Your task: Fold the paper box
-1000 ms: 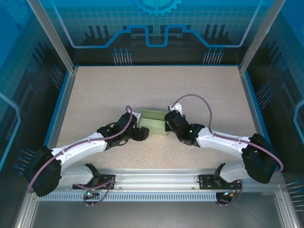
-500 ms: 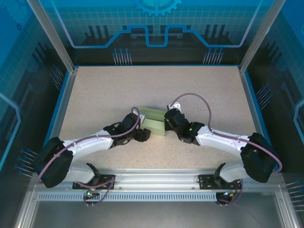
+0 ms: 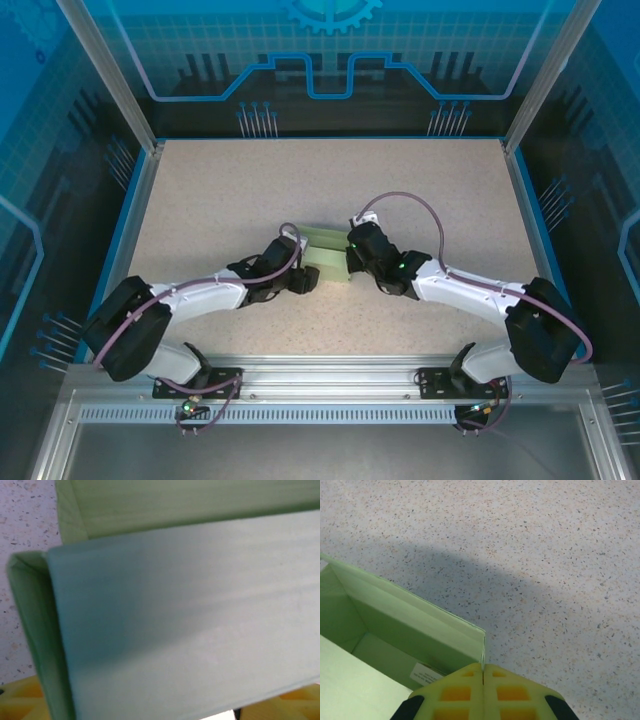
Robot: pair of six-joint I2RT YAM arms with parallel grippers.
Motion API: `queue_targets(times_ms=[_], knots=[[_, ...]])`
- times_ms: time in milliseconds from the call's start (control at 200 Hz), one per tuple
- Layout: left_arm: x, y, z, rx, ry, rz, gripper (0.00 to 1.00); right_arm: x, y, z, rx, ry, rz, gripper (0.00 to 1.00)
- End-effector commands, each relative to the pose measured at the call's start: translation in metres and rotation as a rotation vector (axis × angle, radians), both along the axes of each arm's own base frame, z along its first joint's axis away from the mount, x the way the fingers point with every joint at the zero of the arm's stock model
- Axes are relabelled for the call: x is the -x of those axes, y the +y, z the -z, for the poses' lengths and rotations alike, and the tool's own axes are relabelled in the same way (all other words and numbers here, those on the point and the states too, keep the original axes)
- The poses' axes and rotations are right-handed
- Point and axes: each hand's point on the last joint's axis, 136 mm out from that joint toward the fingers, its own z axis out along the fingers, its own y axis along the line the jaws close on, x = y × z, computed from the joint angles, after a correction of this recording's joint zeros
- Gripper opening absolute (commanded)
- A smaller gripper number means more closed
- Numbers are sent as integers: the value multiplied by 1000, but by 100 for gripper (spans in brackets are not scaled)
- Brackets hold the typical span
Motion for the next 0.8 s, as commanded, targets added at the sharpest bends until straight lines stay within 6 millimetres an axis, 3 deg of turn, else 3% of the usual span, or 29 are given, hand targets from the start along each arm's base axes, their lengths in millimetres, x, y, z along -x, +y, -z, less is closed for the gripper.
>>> queue_targets(times_ms=[0, 105, 130, 795], knots=[[-23, -17, -24, 80, -76, -35, 68, 7, 15, 4, 9, 61, -127, 0], [-27, -22, -26, 81, -91, -51, 67, 10, 11, 13, 14, 114, -167, 0], [-28, -23, -27, 79, -95, -53, 67, 4, 15, 3, -4, 103, -170, 0], [-26, -92, -34, 135, -122, 78, 66, -24, -1, 1, 23, 165, -369, 0]])
